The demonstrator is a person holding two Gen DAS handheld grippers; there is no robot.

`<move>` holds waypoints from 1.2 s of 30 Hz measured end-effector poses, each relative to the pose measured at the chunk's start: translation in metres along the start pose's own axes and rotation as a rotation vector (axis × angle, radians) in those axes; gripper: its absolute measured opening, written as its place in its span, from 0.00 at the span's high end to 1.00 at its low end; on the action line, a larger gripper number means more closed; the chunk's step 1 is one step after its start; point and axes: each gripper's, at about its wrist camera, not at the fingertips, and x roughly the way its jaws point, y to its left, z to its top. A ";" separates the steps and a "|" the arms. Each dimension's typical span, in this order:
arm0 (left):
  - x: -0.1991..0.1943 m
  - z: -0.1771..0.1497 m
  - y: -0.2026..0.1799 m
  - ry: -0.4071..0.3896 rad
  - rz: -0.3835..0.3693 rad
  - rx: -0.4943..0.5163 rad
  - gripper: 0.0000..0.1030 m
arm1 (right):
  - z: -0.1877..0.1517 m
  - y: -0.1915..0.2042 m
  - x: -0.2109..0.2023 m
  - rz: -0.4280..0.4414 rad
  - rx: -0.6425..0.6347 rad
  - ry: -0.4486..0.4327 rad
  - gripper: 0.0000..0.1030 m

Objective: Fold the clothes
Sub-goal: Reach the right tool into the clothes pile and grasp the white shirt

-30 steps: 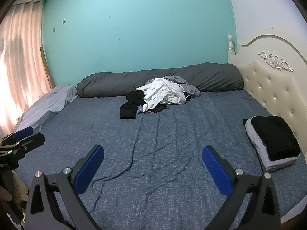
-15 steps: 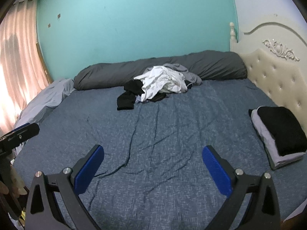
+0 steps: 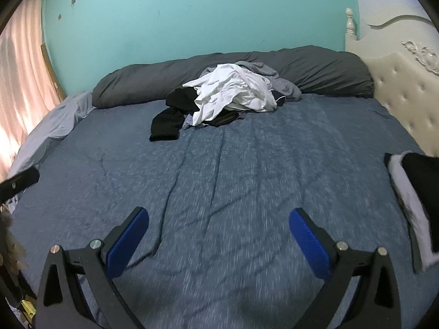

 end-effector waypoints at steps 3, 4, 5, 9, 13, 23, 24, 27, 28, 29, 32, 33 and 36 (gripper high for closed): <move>0.037 0.009 0.011 0.007 -0.014 -0.024 0.00 | 0.021 -0.005 0.040 0.008 -0.015 -0.003 0.00; 0.050 0.012 0.014 0.009 -0.019 -0.032 0.00 | 0.029 -0.006 0.055 0.011 -0.018 -0.003 0.00; 0.062 0.015 0.017 0.010 -0.024 -0.040 0.00 | 0.037 -0.007 0.069 0.015 -0.020 -0.003 0.00; 0.111 0.028 0.028 0.021 -0.031 -0.070 0.00 | 0.067 -0.011 0.130 0.018 -0.041 -0.005 0.00; 0.157 0.042 0.046 0.023 -0.016 -0.095 0.00 | 0.094 -0.012 0.188 0.027 -0.066 -0.002 0.00; 0.228 0.068 0.082 0.072 -0.012 -0.171 0.00 | 0.153 -0.031 0.287 0.071 0.050 0.040 0.07; 0.233 0.069 0.087 0.079 -0.016 -0.182 0.00 | 0.160 -0.030 0.296 0.067 0.042 0.042 0.12; 0.246 0.071 0.101 0.098 -0.013 -0.205 0.00 | 0.176 -0.027 0.321 0.075 0.032 0.055 0.19; 0.249 0.071 0.106 0.103 -0.006 -0.209 0.00 | 0.181 -0.026 0.331 0.080 0.035 0.062 0.20; 0.253 0.072 0.110 0.107 0.000 -0.213 0.00 | 0.185 -0.025 0.342 0.084 0.046 0.069 0.24; 0.265 0.076 0.124 0.118 0.019 -0.223 0.00 | 0.195 -0.024 0.371 0.090 0.076 0.088 0.24; 0.269 0.077 0.129 0.120 0.023 -0.228 0.00 | 0.199 -0.022 0.383 0.082 0.077 0.095 0.24; 0.278 0.079 0.139 0.128 0.030 -0.241 0.00 | 0.209 -0.018 0.405 0.075 0.071 0.084 0.28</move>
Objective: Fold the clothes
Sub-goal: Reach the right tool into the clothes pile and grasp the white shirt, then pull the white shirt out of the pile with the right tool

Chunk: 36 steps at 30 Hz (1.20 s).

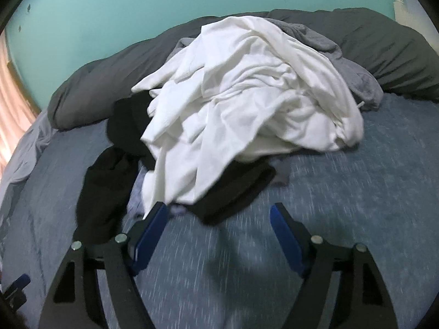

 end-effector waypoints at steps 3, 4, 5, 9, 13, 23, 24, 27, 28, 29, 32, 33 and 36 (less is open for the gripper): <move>0.007 0.002 0.008 0.008 -0.001 -0.010 0.00 | 0.011 -0.001 0.024 -0.006 0.011 0.024 0.41; 0.009 0.001 0.011 0.009 -0.002 -0.011 0.00 | 0.015 -0.002 0.029 -0.008 0.020 0.022 0.45; 0.011 0.001 0.012 0.015 -0.005 -0.011 0.00 | 0.018 -0.003 0.033 -0.005 0.024 0.019 0.53; 0.017 -0.004 0.015 0.032 -0.012 -0.007 0.00 | 0.027 0.000 0.047 0.035 0.016 0.009 0.77; 0.018 -0.010 0.015 0.030 -0.005 0.010 0.00 | 0.029 0.009 0.046 0.042 -0.023 -0.023 0.97; -0.005 -0.032 0.009 0.011 0.004 0.035 0.00 | 0.004 0.018 -0.019 0.092 -0.119 -0.107 0.98; -0.009 -0.036 0.008 0.007 0.002 0.036 0.00 | 0.001 0.019 -0.028 0.101 -0.118 -0.115 0.98; -0.026 -0.052 0.007 -0.005 0.001 0.045 0.00 | -0.012 0.023 -0.060 0.129 -0.146 -0.143 0.98; -0.032 -0.057 0.007 -0.007 -0.003 0.045 0.00 | -0.017 0.023 -0.071 0.138 -0.158 -0.148 0.98; -0.037 -0.063 0.007 -0.008 -0.007 0.044 0.00 | -0.023 0.027 -0.080 0.150 -0.165 -0.155 0.98; -0.054 -0.081 0.006 -0.019 -0.015 0.051 0.00 | -0.044 0.037 -0.112 0.195 -0.181 -0.178 0.98; -0.059 -0.086 0.005 -0.026 -0.019 0.054 0.00 | -0.053 0.042 -0.126 0.219 -0.189 -0.186 0.98; -0.077 -0.102 0.001 -0.047 -0.025 0.064 0.00 | -0.077 0.056 -0.159 0.269 -0.220 -0.204 0.98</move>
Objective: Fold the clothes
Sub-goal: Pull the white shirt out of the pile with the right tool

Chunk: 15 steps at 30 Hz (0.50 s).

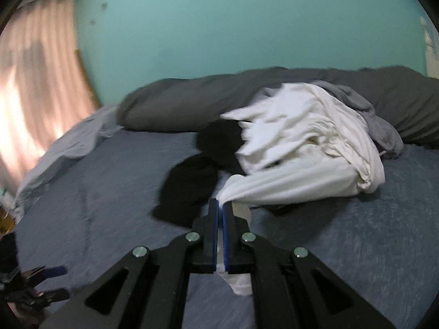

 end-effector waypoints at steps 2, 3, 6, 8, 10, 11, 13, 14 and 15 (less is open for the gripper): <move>-0.014 -0.008 -0.003 -0.009 -0.007 -0.011 0.00 | -0.011 0.018 -0.023 0.034 0.002 -0.008 0.98; -0.022 -0.012 -0.004 -0.014 -0.009 -0.017 0.00 | -0.017 0.027 -0.036 0.042 -0.001 -0.015 0.98; -0.050 -0.022 -0.008 -0.028 -0.011 -0.021 0.00 | -0.035 0.051 -0.074 0.052 -0.004 -0.014 0.98; -0.071 -0.030 -0.012 -0.041 -0.007 -0.014 0.00 | -0.046 0.065 -0.099 0.050 -0.005 -0.012 0.98; -0.092 -0.037 -0.014 -0.052 -0.005 -0.011 0.00 | -0.058 0.082 -0.128 0.059 -0.013 -0.011 0.98; -0.102 -0.041 -0.015 -0.056 -0.003 -0.009 0.00 | -0.064 0.092 -0.142 0.060 -0.023 -0.011 0.98; -0.116 -0.048 -0.012 -0.058 0.003 -0.022 0.00 | -0.080 0.112 -0.171 0.077 -0.025 -0.007 0.98; -0.124 -0.053 -0.010 -0.057 0.002 -0.031 0.00 | -0.089 0.120 -0.180 0.086 -0.031 0.003 0.98; -0.131 -0.057 -0.008 -0.055 0.002 -0.040 0.00 | -0.097 0.128 -0.189 0.095 -0.038 0.014 0.98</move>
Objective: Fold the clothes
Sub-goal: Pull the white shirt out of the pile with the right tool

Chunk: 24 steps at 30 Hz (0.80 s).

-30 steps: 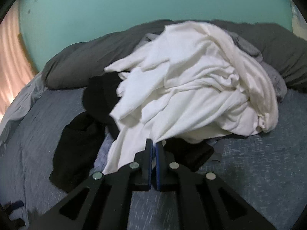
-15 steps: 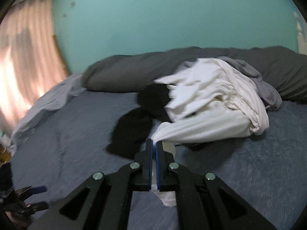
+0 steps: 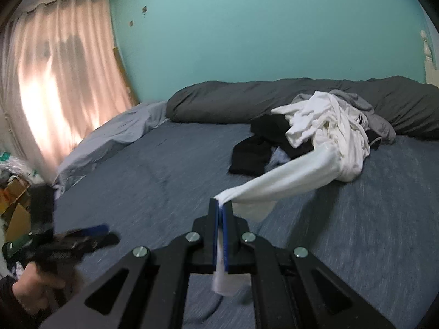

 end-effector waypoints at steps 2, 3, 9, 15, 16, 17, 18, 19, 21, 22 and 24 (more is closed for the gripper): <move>-0.011 -0.008 0.004 0.003 0.011 0.003 0.00 | -0.017 0.018 -0.015 0.018 -0.014 0.022 0.98; -0.015 -0.012 0.005 0.004 0.016 0.007 0.00 | -0.025 0.023 -0.018 0.018 -0.019 0.042 0.98; -0.017 -0.028 0.015 0.016 0.022 -0.009 0.00 | -0.054 0.016 -0.010 -0.044 0.036 0.164 0.97; 0.008 -0.040 0.022 0.034 0.020 -0.008 0.00 | -0.052 -0.027 0.017 -0.179 0.063 0.239 0.87; 0.013 -0.042 0.024 0.045 0.027 -0.004 0.00 | -0.050 -0.036 0.023 -0.206 0.067 0.251 0.83; 0.019 -0.044 0.025 0.057 0.033 0.000 0.00 | -0.047 -0.044 0.028 -0.233 0.070 0.257 0.76; 0.024 -0.045 0.025 0.068 0.031 0.002 0.00 | -0.045 -0.052 0.033 -0.261 0.073 0.260 0.70; 0.028 -0.046 0.026 0.078 0.029 0.004 0.00 | -0.043 -0.061 0.039 -0.283 0.080 0.268 0.66; 0.033 -0.047 0.025 0.075 0.037 0.013 0.00 | -0.037 -0.081 0.055 -0.317 0.097 0.285 0.56; 0.036 -0.047 0.025 0.076 0.037 0.014 0.00 | -0.034 -0.091 0.065 -0.323 0.106 0.294 0.51; 0.041 -0.047 0.024 0.079 0.037 0.013 0.00 | -0.028 -0.110 0.087 -0.332 0.121 0.315 0.38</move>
